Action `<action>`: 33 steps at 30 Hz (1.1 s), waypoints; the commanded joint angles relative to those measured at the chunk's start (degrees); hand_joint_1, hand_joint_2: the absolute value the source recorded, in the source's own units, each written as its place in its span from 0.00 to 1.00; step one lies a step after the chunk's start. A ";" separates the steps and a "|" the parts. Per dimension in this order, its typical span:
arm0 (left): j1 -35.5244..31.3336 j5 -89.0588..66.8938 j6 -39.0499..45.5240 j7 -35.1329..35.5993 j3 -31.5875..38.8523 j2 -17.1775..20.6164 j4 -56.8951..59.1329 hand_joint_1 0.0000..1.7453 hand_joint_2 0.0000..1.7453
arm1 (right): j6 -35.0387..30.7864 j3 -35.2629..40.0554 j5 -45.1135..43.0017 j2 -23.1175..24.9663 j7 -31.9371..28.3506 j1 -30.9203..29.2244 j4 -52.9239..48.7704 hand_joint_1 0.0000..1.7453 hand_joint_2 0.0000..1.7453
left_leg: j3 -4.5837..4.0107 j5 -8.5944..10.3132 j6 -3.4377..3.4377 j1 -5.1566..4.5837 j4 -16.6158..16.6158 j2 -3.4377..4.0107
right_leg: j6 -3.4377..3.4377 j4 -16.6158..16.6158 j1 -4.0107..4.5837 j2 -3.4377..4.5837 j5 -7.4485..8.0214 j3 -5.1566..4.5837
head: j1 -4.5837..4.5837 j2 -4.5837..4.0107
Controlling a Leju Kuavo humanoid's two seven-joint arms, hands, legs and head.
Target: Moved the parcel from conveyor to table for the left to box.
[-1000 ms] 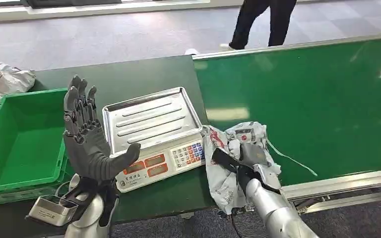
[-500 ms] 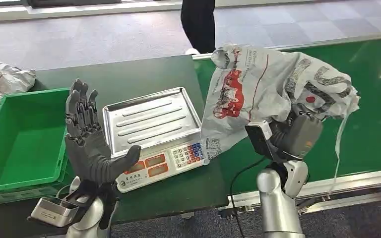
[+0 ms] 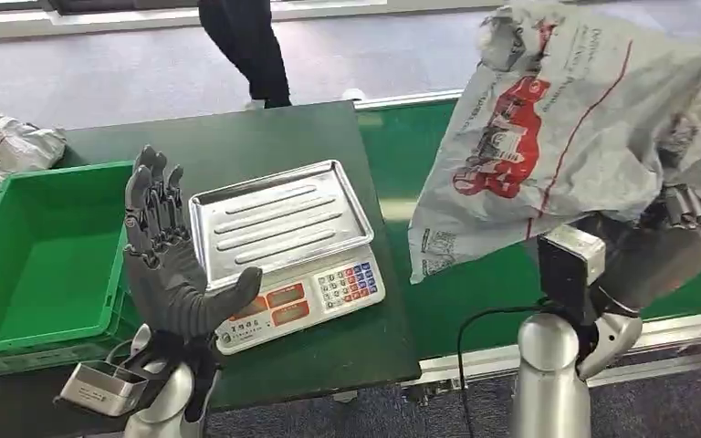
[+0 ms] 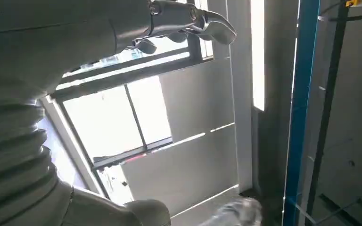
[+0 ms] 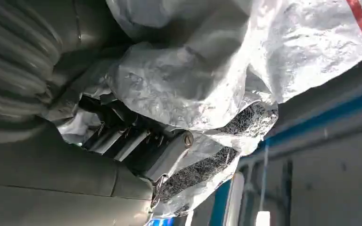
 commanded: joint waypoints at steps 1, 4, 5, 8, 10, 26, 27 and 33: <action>-2.11 0.99 0.45 0.13 -2.98 1.53 5.10 0.00 1.00 | 0.19 0.78 -3.63 0.92 -2.52 -3.74 -1.80 1.00 1.00 | 0.06 0.01 0.04 0.01 -0.04 -0.08 | -0.06 -0.04 0.01 0.03 0.00 0.09 | 0.00 0.00; -2.31 1.40 0.39 0.13 -3.44 1.55 5.34 0.00 1.00 | 0.19 3.91 -3.90 0.92 -2.88 -5.32 3.65 1.00 1.00 | 0.17 0.04 0.06 0.04 -0.14 0.06 | -0.11 -0.14 0.03 0.22 0.08 0.18 | 0.00 0.00; -2.98 1.85 0.76 0.13 -4.41 1.85 5.95 0.00 1.00 | 0.19 7.97 0.65 0.92 0.24 -10.82 15.71 1.00 1.00 | 0.15 0.00 0.04 0.03 -0.07 0.23 | -0.08 -0.07 0.02 0.31 0.08 0.10 | -0.02 0.00; -4.73 3.40 1.21 0.13 -7.66 2.58 6.67 0.00 1.00 | 0.19 15.14 6.96 0.69 7.25 -26.86 46.30 1.00 1.00 | 0.26 -0.06 0.04 0.02 -0.13 1.14 | -0.11 -0.09 -0.01 1.28 0.33 0.08 | 0.02 0.00; -5.91 4.49 1.29 0.13 -8.70 2.53 7.21 0.00 1.00 | 0.84 18.08 10.57 0.81 11.83 -34.82 62.68 1.00 1.00 | -0.19 -0.03 0.03 0.09 -0.19 1.30 | -0.13 -0.12 0.03 1.36 0.43 0.01 | -0.02 0.00; -9.08 6.86 0.04 0.13 -9.43 3.87 9.53 0.00 1.00 | 8.16 38.78 -3.32 0.92 16.33 -40.86 80.19 1.00 1.00 | -0.12 0.57 -0.11 0.13 -0.18 0.05 | -0.26 -0.06 0.14 0.20 0.49 -0.15 | 0.00 0.00; -9.08 6.86 0.04 0.13 -9.43 3.87 9.53 0.00 1.00 | 8.16 38.78 -3.32 0.92 16.33 -40.86 80.19 1.00 1.00 | -0.17 0.57 -0.11 0.13 -0.15 0.05 | -0.25 -0.05 0.14 0.18 0.49 -0.20 | 0.00 0.00; -9.72 7.40 -1.19 0.13 -9.42 4.36 9.90 0.00 1.00 | 22.28 42.17 -9.38 0.92 10.89 -40.82 81.25 1.00 1.00 | -0.18 0.56 -0.12 0.09 -0.15 0.03 | -0.26 -0.02 0.10 0.16 0.48 -0.23 | -0.02 0.00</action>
